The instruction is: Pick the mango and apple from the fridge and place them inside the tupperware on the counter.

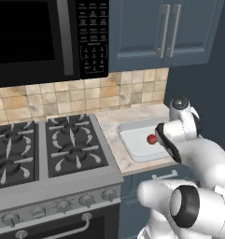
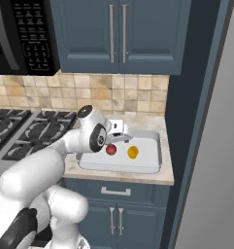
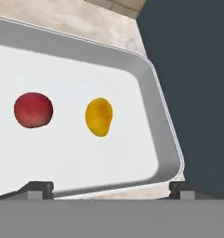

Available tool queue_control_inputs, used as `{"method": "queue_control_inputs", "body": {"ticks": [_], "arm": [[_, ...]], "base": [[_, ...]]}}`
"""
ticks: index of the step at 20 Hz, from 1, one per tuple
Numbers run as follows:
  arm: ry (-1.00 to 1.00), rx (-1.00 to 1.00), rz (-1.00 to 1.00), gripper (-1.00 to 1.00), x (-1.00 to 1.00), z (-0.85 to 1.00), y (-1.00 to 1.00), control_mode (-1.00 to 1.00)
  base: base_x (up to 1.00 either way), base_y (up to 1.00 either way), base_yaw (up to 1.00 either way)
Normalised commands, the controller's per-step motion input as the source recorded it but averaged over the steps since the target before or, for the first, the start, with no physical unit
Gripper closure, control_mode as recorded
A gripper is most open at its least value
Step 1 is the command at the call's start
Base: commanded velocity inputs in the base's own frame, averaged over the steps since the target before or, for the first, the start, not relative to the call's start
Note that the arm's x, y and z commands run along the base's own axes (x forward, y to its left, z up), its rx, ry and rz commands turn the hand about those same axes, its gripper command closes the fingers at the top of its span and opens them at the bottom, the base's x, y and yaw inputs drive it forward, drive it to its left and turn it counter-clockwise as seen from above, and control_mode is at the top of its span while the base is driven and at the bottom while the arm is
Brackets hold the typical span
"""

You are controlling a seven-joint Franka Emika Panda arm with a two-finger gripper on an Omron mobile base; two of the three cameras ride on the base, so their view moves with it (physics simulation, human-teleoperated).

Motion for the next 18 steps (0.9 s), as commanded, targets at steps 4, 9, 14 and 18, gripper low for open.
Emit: {"method": "queue_control_inputs", "body": {"ticks": [4, 9, 14, 18], "arm": [[-0.25, -0.32, 0.00, -1.00, -0.84, 0.74, 0.82, -1.00], [-0.29, -0.29, 0.00, -1.00, -0.71, 0.97, 0.63, -1.00], [-0.30, -0.28, -0.01, -1.00, -0.73, 1.00, 0.50, -1.00], [-0.23, -0.28, -0.02, -1.00, -0.45, 0.84, 0.48, -1.00]], "base": [[0.00, 0.00, 0.00], [0.00, 0.00, 0.00], [0.00, 0.00, 0.00], [0.00, 0.00, 0.00]]}}
